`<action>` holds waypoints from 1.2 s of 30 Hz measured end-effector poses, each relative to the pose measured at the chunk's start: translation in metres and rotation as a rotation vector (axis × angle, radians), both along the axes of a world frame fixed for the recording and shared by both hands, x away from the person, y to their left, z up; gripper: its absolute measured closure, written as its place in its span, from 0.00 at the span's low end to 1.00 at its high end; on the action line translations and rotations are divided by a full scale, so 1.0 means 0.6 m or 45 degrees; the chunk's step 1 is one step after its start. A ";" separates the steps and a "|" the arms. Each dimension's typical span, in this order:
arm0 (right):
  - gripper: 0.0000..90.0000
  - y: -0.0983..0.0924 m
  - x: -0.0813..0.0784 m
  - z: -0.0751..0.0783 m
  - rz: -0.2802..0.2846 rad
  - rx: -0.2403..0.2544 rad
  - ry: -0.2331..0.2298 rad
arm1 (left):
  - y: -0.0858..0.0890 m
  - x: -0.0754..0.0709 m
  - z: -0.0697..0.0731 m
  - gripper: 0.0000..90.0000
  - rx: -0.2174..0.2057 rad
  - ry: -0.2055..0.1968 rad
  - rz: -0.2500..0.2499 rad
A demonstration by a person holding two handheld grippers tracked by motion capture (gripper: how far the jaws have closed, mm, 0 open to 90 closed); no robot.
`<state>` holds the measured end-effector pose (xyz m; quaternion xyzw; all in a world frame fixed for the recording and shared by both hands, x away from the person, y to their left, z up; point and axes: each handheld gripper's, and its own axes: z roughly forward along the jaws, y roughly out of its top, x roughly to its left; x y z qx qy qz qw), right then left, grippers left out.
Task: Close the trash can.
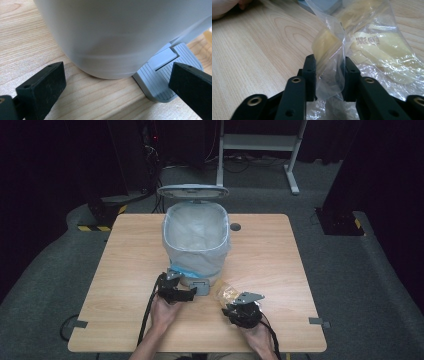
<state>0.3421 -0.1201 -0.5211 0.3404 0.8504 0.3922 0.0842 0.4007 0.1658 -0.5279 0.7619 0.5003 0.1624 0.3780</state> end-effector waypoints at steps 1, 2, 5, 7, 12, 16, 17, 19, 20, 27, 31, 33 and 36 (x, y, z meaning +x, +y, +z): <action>0.85 -0.001 0.001 0.000 -0.002 0.000 -0.002 | 0.000 0.000 0.000 0.01 0.000 0.000 0.001; 0.88 -0.002 0.002 0.000 -0.008 -0.002 0.001 | 0.000 0.000 0.000 0.01 0.000 0.000 0.001; 0.92 -0.004 0.002 0.001 -0.017 -0.011 -0.002 | 0.000 0.000 0.000 0.01 0.000 0.000 0.000; 0.95 -0.006 0.001 0.002 -0.027 -0.016 -0.004 | 0.000 0.000 0.000 0.01 0.000 0.000 0.000; 0.98 -0.014 0.002 0.004 -0.062 -0.020 -0.004 | 0.000 0.000 0.000 0.01 0.000 0.000 0.000; 0.99 -0.023 0.004 0.005 -0.085 -0.018 -0.011 | 0.000 0.000 0.000 0.01 -0.001 0.000 0.000; 0.99 -0.024 0.004 0.005 -0.092 -0.017 -0.008 | 0.000 0.000 0.000 0.01 -0.001 0.000 0.000; 0.99 -0.028 0.004 0.007 -0.101 -0.021 -0.009 | 0.000 0.000 0.000 0.01 -0.001 -0.001 -0.002; 0.99 -0.029 0.005 0.008 -0.104 -0.015 -0.012 | 0.000 0.000 0.000 0.01 0.000 0.000 -0.004; 0.99 -0.036 0.005 0.022 -0.120 -0.001 -0.043 | 0.000 0.001 0.000 0.01 -0.001 0.000 -0.007; 0.99 -0.039 0.008 0.030 -0.121 0.016 -0.043 | 0.001 0.001 0.000 0.01 0.000 0.001 -0.008; 0.99 -0.042 0.010 0.034 -0.121 0.022 -0.044 | 0.001 0.001 0.000 0.01 0.000 0.000 -0.008; 0.99 -0.046 0.012 0.040 -0.119 0.052 -0.035 | 0.001 0.001 0.000 0.01 0.000 0.000 -0.009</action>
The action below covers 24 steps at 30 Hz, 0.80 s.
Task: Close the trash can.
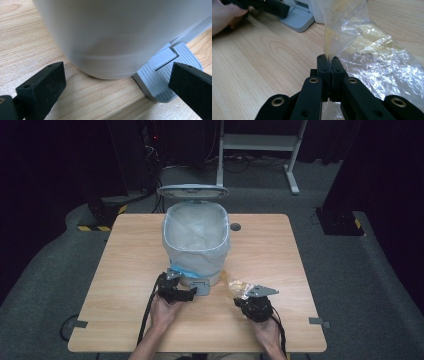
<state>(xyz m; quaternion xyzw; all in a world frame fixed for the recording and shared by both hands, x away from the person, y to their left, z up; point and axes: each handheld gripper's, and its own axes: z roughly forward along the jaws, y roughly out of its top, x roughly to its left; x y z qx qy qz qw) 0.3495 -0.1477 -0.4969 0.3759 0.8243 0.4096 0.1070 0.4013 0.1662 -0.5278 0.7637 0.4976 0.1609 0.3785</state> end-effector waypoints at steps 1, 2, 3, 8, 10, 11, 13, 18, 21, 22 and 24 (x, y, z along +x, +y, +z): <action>0.99 -0.001 0.000 0.002 0.003 -0.001 -0.004 | 0.000 0.000 0.000 0.01 0.000 0.000 0.000; 0.99 -0.002 0.000 0.004 0.002 0.000 -0.008 | 0.000 0.000 0.000 0.01 0.000 0.000 0.000; 0.99 -0.002 0.001 0.006 0.001 0.003 -0.008 | 0.000 0.000 0.000 0.01 0.000 0.000 0.000; 0.99 -0.006 0.004 0.019 0.002 0.020 -0.020 | 0.000 0.000 0.000 0.01 0.000 0.000 0.000; 0.99 -0.008 0.004 0.025 0.002 0.031 -0.026 | 0.000 0.000 0.000 0.01 0.000 0.000 0.000; 0.99 -0.008 0.004 0.028 -0.002 0.036 -0.028 | 0.000 0.000 0.000 0.01 0.000 0.000 0.000; 0.99 -0.011 0.005 0.034 0.000 0.043 -0.034 | 0.000 0.000 0.000 0.01 0.000 -0.001 0.000; 0.99 -0.017 0.008 0.046 -0.007 0.066 -0.036 | 0.000 0.000 0.000 0.01 0.001 0.000 0.000; 0.99 -0.021 0.008 0.053 -0.006 0.081 -0.044 | 0.000 0.000 0.000 0.01 0.000 0.000 0.000; 0.99 -0.023 0.007 0.055 -0.008 0.082 -0.046 | 0.000 0.000 0.000 0.01 0.000 0.000 0.000; 0.99 -0.026 0.006 0.059 -0.010 0.090 -0.049 | 0.000 0.000 0.000 0.01 0.001 0.000 0.000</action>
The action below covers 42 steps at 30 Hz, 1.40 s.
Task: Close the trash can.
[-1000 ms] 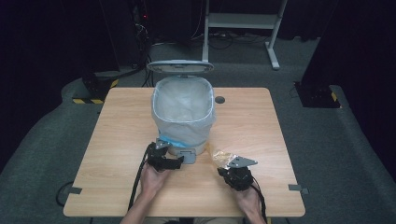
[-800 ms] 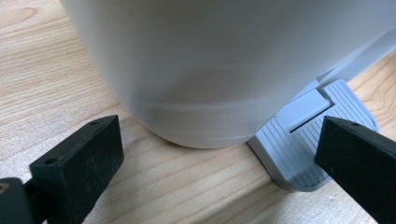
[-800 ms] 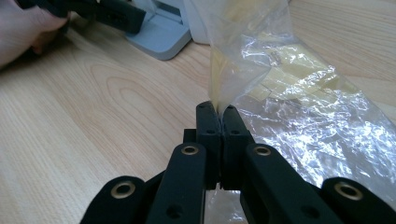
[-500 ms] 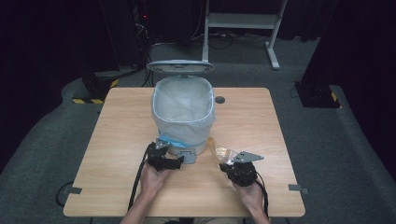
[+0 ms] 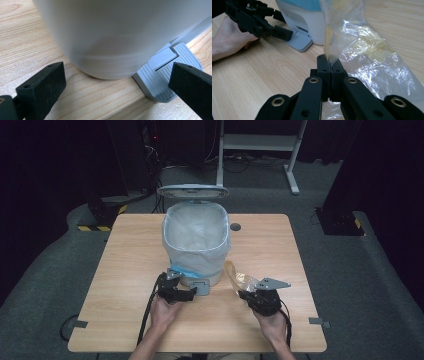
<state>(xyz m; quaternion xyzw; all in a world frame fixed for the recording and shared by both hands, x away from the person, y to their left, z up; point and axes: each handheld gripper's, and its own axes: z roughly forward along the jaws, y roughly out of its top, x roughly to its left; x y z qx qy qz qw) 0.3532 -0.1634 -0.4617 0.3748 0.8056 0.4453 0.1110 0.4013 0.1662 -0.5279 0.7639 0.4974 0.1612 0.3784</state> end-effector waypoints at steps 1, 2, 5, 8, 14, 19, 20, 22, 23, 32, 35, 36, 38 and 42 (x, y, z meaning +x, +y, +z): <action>0.99 -0.002 0.000 0.002 -0.002 0.002 -0.001 | 0.000 0.000 0.000 0.01 -0.001 0.000 0.000; 0.99 -0.004 0.000 0.004 -0.003 0.006 -0.003 | 0.000 0.000 0.000 0.01 -0.001 0.000 0.001; 0.99 -0.009 0.000 0.010 -0.010 0.011 -0.009 | 0.000 0.000 0.000 0.01 -0.001 0.000 0.000; 0.99 -0.014 0.001 0.015 -0.016 0.024 -0.016 | 0.000 0.000 0.000 0.01 0.000 0.000 0.000; 0.99 -0.025 0.002 0.029 -0.030 0.043 -0.030 | 0.000 0.000 0.000 0.01 -0.001 0.000 0.000; 0.99 -0.028 0.003 0.042 -0.033 0.051 -0.040 | 0.000 0.000 0.000 0.01 0.000 0.000 0.000; 0.99 -0.028 0.003 0.045 -0.031 0.052 -0.048 | 0.000 0.000 0.000 0.01 0.000 0.000 0.000; 0.99 -0.028 0.004 0.050 -0.030 0.055 -0.056 | 0.000 0.000 0.000 0.01 0.000 0.000 0.000; 0.99 -0.029 0.004 0.054 -0.032 0.056 -0.061 | 0.000 0.000 0.000 0.01 0.000 0.000 0.000; 0.99 -0.034 0.009 0.079 -0.036 0.073 -0.083 | 0.000 0.000 0.000 0.01 0.000 0.001 0.000; 0.99 -0.036 0.012 0.087 -0.032 0.079 -0.089 | 0.000 0.000 0.000 0.01 -0.001 0.000 0.000; 0.99 -0.036 0.012 0.090 -0.034 0.077 -0.092 | 0.000 0.000 0.000 0.01 -0.001 0.000 0.000; 0.99 -0.037 0.014 0.096 -0.032 0.081 -0.099 | 0.000 0.000 0.000 0.01 0.000 0.000 0.000; 0.99 -0.039 0.016 0.109 -0.034 0.086 -0.112 | 0.000 0.000 0.000 0.01 -0.001 0.000 0.000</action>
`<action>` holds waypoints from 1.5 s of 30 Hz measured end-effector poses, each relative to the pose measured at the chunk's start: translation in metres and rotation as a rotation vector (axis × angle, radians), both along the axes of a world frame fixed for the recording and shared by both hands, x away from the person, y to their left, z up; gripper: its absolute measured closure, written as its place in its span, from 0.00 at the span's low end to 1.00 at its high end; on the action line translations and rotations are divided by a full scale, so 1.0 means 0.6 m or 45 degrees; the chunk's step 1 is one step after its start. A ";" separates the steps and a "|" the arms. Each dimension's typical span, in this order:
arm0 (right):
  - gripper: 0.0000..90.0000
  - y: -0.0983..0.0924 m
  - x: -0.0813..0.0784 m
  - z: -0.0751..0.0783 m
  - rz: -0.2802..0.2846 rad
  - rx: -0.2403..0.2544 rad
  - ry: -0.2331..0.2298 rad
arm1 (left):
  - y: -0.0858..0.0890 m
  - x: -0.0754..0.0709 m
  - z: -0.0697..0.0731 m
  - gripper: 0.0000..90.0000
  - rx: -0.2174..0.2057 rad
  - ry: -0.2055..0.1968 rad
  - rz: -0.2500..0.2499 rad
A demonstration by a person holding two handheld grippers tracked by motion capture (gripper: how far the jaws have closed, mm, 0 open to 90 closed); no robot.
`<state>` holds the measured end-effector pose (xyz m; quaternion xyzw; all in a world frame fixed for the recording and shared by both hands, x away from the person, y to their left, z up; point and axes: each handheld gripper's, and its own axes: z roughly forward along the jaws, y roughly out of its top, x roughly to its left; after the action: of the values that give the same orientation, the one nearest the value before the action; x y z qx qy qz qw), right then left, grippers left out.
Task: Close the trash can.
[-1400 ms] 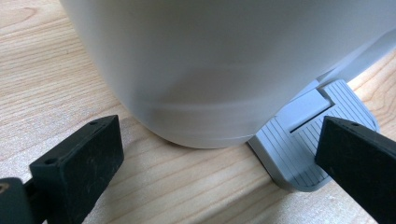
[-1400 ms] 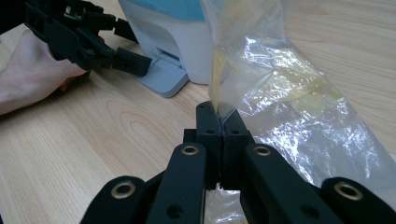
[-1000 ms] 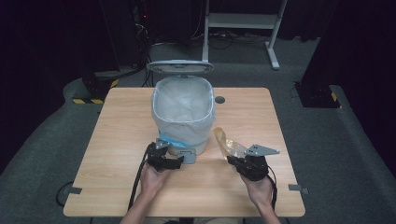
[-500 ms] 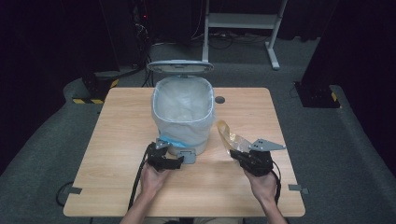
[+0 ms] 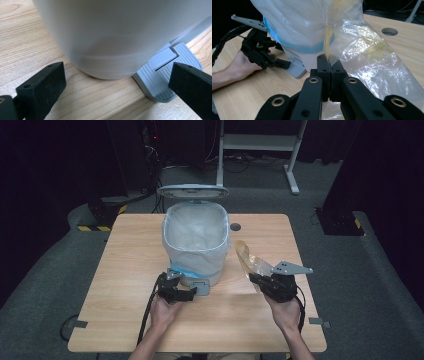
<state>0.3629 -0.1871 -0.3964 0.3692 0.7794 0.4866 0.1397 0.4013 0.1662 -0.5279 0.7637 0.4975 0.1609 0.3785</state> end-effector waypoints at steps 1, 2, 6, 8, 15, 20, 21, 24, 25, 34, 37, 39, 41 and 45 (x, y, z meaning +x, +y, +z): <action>0.99 -0.001 0.001 0.002 0.003 0.003 -0.003 | 0.000 0.000 0.000 0.01 0.000 0.000 -0.001; 0.99 -0.001 0.002 0.005 0.002 0.007 -0.004 | 0.000 0.000 0.000 0.01 0.000 0.000 0.000; 0.99 -0.001 0.004 0.013 0.010 0.020 -0.008 | 0.000 0.000 0.000 0.01 0.000 0.000 0.000; 0.99 0.000 0.005 0.016 0.014 0.021 -0.011 | 0.000 0.000 0.000 0.01 0.001 0.000 -0.001; 0.99 0.003 0.010 0.032 0.030 0.029 -0.027 | 0.000 0.000 0.000 0.01 0.000 0.000 -0.001; 0.99 0.005 0.012 0.038 0.041 0.035 -0.029 | 0.000 0.000 0.000 0.01 0.000 0.000 0.000; 0.99 0.005 0.012 0.039 0.042 0.037 -0.029 | 0.000 0.000 0.000 0.01 0.001 0.000 -0.001; 0.99 0.005 0.013 0.043 0.045 0.039 -0.032 | 0.000 0.000 0.000 0.01 0.000 0.000 0.000; 0.99 0.005 0.014 0.045 0.047 0.041 -0.031 | 0.000 0.000 0.000 0.01 0.000 0.000 0.000; 0.99 0.007 0.017 0.056 0.059 0.044 -0.039 | 0.000 0.000 0.000 0.01 0.001 0.000 -0.001; 0.99 0.007 0.017 0.059 0.061 0.050 -0.037 | 0.000 0.000 0.000 0.01 0.000 0.000 -0.001; 0.99 0.006 0.019 0.062 0.067 0.059 -0.039 | 0.000 0.000 0.000 0.01 0.001 0.000 -0.001; 0.99 0.007 0.019 0.067 0.073 0.063 -0.040 | 0.000 0.000 0.000 0.01 0.001 0.000 -0.001; 0.99 0.012 0.022 0.077 0.089 0.053 -0.049 | 0.000 0.000 0.000 0.01 0.001 0.000 -0.001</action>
<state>0.3762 -0.1798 -0.3504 0.3350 0.7786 0.5145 0.1298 0.4013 0.1662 -0.5278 0.7640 0.4972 0.1610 0.3784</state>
